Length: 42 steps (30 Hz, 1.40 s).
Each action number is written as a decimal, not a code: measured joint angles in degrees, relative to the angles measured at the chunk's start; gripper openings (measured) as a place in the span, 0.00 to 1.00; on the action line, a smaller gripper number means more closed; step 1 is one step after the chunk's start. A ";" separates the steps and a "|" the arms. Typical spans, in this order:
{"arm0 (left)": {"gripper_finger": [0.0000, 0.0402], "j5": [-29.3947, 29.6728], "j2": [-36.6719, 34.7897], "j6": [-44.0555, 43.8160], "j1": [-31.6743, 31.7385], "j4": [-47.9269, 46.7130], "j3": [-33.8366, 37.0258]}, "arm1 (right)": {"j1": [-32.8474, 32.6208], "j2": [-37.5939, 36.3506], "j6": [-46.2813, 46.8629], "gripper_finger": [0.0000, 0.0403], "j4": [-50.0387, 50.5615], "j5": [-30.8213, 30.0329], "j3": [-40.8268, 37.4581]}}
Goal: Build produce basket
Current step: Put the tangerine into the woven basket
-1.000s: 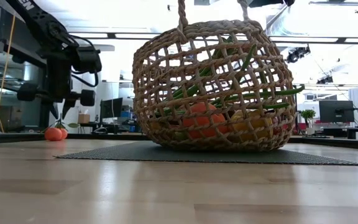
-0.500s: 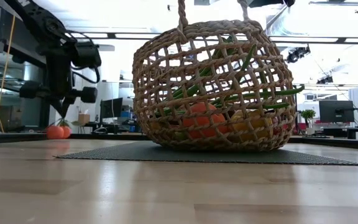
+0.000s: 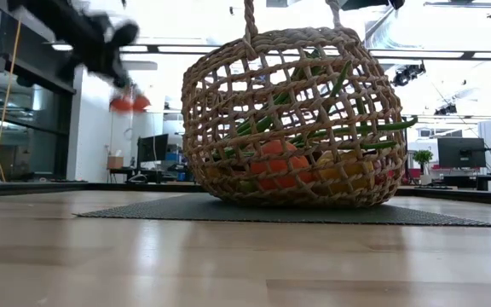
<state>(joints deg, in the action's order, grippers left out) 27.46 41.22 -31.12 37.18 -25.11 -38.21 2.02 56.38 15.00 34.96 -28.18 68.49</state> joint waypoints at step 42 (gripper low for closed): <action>0.73 -8.37 19.11 16.75 -28.92 -22.08 -16.00 | -0.04 -0.22 1.53 0.60 -0.47 3.93 0.00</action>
<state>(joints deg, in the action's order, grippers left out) 19.09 60.33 -14.36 8.25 -47.19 -54.22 1.98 56.16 16.53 34.49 -24.25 68.49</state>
